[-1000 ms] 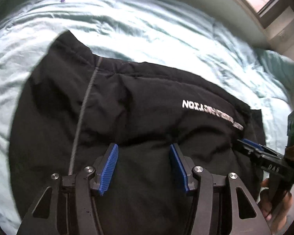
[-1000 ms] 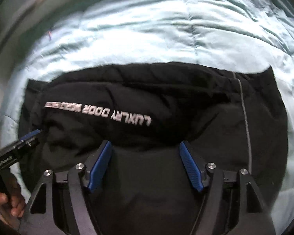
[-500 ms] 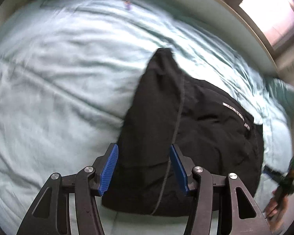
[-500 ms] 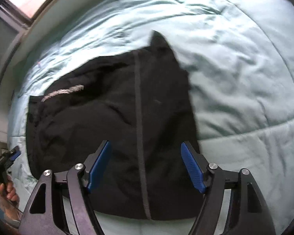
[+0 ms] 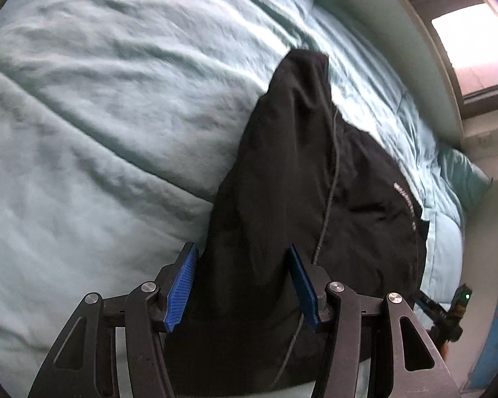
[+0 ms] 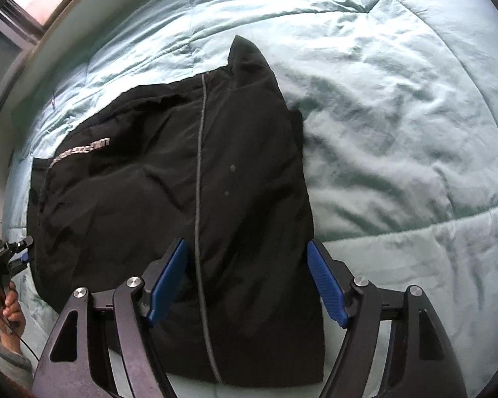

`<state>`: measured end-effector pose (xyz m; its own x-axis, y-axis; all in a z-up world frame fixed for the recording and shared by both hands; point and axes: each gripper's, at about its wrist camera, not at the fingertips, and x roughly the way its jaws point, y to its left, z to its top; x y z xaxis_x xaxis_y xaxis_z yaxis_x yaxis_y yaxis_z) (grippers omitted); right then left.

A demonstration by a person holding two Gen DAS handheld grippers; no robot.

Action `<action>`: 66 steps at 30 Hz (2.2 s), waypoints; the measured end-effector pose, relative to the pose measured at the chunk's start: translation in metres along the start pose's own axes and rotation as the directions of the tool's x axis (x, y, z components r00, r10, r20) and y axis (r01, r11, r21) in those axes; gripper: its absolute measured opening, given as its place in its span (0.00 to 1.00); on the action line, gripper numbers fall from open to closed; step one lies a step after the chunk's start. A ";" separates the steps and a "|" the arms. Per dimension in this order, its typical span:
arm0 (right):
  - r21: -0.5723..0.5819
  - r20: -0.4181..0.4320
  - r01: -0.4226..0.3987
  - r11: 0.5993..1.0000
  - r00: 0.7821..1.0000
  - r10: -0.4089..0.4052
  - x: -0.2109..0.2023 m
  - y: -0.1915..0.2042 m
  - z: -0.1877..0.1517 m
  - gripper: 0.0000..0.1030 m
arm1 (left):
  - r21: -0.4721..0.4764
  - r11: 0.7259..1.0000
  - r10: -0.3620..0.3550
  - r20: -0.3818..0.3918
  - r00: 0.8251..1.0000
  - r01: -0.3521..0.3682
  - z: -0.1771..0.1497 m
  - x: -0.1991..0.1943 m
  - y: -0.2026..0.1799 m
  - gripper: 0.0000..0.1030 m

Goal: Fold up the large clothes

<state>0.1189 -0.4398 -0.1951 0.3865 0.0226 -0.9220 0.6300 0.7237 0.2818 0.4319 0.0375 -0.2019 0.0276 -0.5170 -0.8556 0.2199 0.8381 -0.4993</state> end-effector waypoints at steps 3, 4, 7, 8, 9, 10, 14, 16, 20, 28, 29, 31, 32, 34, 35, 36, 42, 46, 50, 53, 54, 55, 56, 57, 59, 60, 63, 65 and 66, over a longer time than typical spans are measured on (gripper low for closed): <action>0.011 -0.014 -0.035 0.999 0.999 0.035 0.010 -0.006 0.005 0.80 | 0.020 1.000 -0.008 -0.031 1.000 0.008 0.003 0.018 -0.004 0.56; 0.006 -0.017 -0.046 0.999 0.999 0.046 0.014 -0.007 0.007 0.82 | 0.029 0.999 -0.016 -0.035 0.999 0.017 0.004 0.022 -0.007 0.56; 0.003 -0.033 -0.087 0.996 0.996 0.087 0.027 -0.013 0.012 0.84 | 0.035 0.998 -0.051 -0.046 0.998 0.052 0.008 0.031 -0.009 0.56; 0.011 -0.043 -0.116 0.993 0.992 0.116 0.032 -0.015 0.014 0.84 | 0.033 0.997 -0.065 -0.049 0.997 0.066 0.009 0.034 -0.009 0.59; 0.023 -0.055 -0.152 0.988 0.987 0.153 0.039 -0.019 0.015 0.84 | 0.030 0.996 -0.077 -0.052 0.996 0.079 0.011 0.038 -0.010 0.60; 0.038 -0.068 -0.192 0.981 0.978 0.195 0.046 -0.023 0.018 0.85 | 0.025 0.995 -0.090 -0.057 0.994 0.092 0.013 0.041 -0.009 0.60; 0.056 -0.085 -0.274 0.960 0.957 0.278 0.067 -0.026 0.024 0.91 | -0.049 0.979 -0.200 -0.073 0.977 0.197 0.021 0.055 -0.003 0.61; 0.092 -0.087 -0.316 0.944 0.942 0.324 0.077 -0.029 0.027 0.90 | -0.105 0.958 -0.272 -0.055 0.961 0.265 0.024 0.061 0.003 0.61; 0.063 -0.070 -0.335 0.940 0.938 0.339 0.066 -0.023 0.024 0.72 | -0.053 0.957 -0.287 -0.029 0.958 0.285 0.018 0.058 -0.009 0.61; 0.112 -0.110 -0.351 0.930 0.925 0.363 0.091 -0.020 0.041 0.78 | -0.105 0.931 -0.355 -0.031 0.934 0.351 0.020 0.078 -0.012 0.63; 0.114 -0.110 -0.339 0.934 0.930 0.350 0.091 -0.017 0.041 0.77 | -0.114 0.931 -0.350 -0.014 0.937 0.346 0.018 0.077 -0.013 0.53; 0.091 -0.093 -0.320 0.943 0.940 0.328 0.079 -0.010 0.039 0.57 | -0.046 0.948 -0.313 0.048 0.948 0.316 0.007 0.059 -0.027 0.28; 0.079 -0.079 -0.319 0.945 0.943 0.325 0.069 -0.006 0.039 0.50 | -0.007 0.950 -0.311 0.071 0.948 0.312 -0.001 0.047 -0.035 0.24; 0.045 -0.044 -0.312 0.949 0.948 0.314 0.046 0.002 0.035 0.37 | 0.054 0.954 -0.299 0.096 0.949 0.295 -0.014 0.026 -0.053 0.22; 0.018 -0.024 -0.304 0.952 0.952 0.305 0.033 0.009 0.032 0.35 | 0.072 0.951 -0.305 0.103 0.947 0.299 -0.018 0.018 -0.059 0.21; -0.011 0.000 -0.295 0.956 0.956 0.295 0.018 0.017 0.027 0.32 | 0.105 0.944 -0.326 0.117 0.938 0.314 -0.028 0.002 -0.071 0.21; -0.124 0.103 -0.267 0.956 0.954 0.280 -0.067 0.054 -0.011 0.29 | 0.256 0.900 -0.402 0.173 0.899 0.353 -0.080 -0.079 -0.115 0.21; -0.175 0.155 -0.257 0.950 0.946 0.285 -0.133 0.067 -0.048 0.29 | 0.306 0.876 -0.444 0.211 0.871 0.372 -0.127 -0.144 -0.112 0.21; -0.219 0.187 -0.233 0.948 0.943 0.275 -0.192 0.067 -0.097 0.29 | 0.340 0.865 -0.457 0.229 0.860 0.369 -0.171 -0.188 -0.108 0.21; -0.223 0.180 -0.217 0.950 0.949 0.259 -0.212 0.074 -0.127 0.29 | 0.347 0.869 -0.444 0.231 0.866 0.353 -0.201 -0.209 -0.101 0.21; -0.220 0.173 -0.213 0.952 0.952 0.253 -0.216 0.075 -0.139 0.29 | 0.343 0.873 -0.435 0.229 0.871 0.346 -0.212 -0.213 -0.097 0.21; -0.218 0.163 -0.210 0.953 0.955 0.248 -0.218 0.075 -0.148 0.29 | 0.339 0.877 -0.426 0.224 0.876 0.340 -0.219 -0.216 -0.090 0.21; -0.218 0.152 -0.207 0.954 0.958 0.243 -0.221 0.070 -0.163 0.29 | 0.334 0.881 -0.420 0.220 0.881 0.336 -0.223 -0.212 -0.088 0.21; -0.215 0.142 -0.203 0.955 0.961 0.236 -0.220 0.071 -0.170 0.29 | 0.319 0.887 -0.408 0.207 0.889 0.333 -0.232 -0.210 -0.081 0.21; -0.200 0.105 -0.199 0.960 0.969 0.223 -0.217 0.061 -0.190 0.29 | 0.292 0.897 -0.395 0.186 0.900 0.333 -0.241 -0.204 -0.068 0.21; -0.185 0.084 -0.199 0.962 0.972 0.217 -0.210 0.058 -0.197 0.29 | 0.267 0.905 -0.382 0.168 0.909 0.331 -0.248 -0.197 -0.059 0.21; -0.142 0.018 -0.192 0.971 0.980 0.197 -0.187 0.048 -0.219 0.29 | 0.228 0.925 -0.337 0.120 0.934 0.304 -0.264 -0.173 -0.039 0.21; -0.127 -0.023 -0.176 0.976 0.984 0.174 -0.172 0.045 -0.237 0.29 | 0.198 0.937 -0.307 0.079 0.948 0.287 -0.270 -0.153 -0.025 0.21; -0.109 -0.053 -0.166 0.980 0.985 0.161 -0.161 0.043 -0.243 0.29 | 0.183 0.943 -0.292 0.059 0.954 0.278 -0.272 -0.143 -0.018 0.21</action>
<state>-0.0802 -0.2450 -0.0990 0.4465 0.1759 -0.8773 0.4800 0.7804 0.4008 0.1585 0.1439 -0.1080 0.0196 -0.7488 -0.6625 0.3934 0.6149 -0.6834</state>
